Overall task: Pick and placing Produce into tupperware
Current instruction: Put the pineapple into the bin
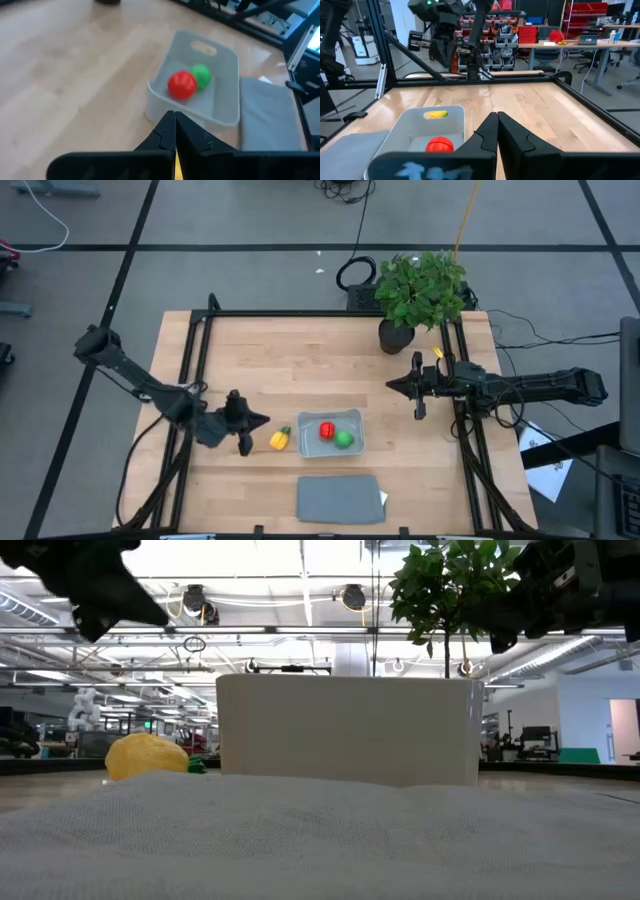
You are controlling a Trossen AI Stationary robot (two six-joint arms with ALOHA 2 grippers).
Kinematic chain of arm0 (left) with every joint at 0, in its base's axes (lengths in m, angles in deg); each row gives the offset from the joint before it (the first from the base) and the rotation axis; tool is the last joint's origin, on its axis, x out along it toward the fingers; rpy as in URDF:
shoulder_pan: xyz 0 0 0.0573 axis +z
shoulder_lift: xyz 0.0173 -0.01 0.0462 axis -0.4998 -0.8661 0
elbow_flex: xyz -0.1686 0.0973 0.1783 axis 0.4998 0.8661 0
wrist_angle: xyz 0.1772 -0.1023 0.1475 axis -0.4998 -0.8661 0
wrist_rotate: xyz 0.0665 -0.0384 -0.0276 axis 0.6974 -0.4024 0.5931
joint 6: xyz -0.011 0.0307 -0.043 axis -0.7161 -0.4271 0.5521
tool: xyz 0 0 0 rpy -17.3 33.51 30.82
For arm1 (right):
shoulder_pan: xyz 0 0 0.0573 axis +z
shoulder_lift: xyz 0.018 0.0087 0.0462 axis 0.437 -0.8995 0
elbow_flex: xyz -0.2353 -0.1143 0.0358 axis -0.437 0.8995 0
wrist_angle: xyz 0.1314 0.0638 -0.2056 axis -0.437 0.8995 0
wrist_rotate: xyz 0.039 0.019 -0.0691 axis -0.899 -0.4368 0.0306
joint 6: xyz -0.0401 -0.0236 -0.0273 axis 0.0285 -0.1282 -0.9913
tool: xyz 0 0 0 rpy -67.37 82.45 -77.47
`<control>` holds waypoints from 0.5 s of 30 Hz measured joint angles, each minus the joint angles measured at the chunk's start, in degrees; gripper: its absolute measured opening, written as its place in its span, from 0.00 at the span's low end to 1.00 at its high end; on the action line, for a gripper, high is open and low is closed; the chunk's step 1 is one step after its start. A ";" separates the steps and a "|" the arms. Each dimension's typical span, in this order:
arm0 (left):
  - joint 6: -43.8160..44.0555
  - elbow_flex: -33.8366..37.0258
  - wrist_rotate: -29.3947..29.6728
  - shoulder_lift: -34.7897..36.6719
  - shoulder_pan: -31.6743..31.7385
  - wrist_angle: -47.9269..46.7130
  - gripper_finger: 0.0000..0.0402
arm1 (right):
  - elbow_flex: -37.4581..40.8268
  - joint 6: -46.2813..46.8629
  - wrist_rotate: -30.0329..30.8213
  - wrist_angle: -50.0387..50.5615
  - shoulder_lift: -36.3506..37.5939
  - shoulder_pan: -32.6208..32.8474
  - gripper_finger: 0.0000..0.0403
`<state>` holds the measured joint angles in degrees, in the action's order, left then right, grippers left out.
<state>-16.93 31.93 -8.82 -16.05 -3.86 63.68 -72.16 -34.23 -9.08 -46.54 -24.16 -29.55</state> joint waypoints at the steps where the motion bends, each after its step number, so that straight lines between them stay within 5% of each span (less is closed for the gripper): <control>1: 1.79 0.00 0.00 -1.07 -0.64 0.00 0.00 | 0.00 0.00 0.00 0.16 -0.01 -0.02 0.00; 8: 15.76 0.00 0.20 -10.41 -4.01 0.66 0.08 | 0.00 0.42 0.00 0.29 -0.01 -0.02 0.00; 15: 21.18 0.00 -0.33 -17.31 -6.46 4.26 0.31 | 0.00 0.42 0.00 0.09 -0.03 -0.01 0.00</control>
<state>4.24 31.93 -9.14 -33.36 -10.32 67.94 -72.16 -33.82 -9.08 -46.45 -24.20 -29.56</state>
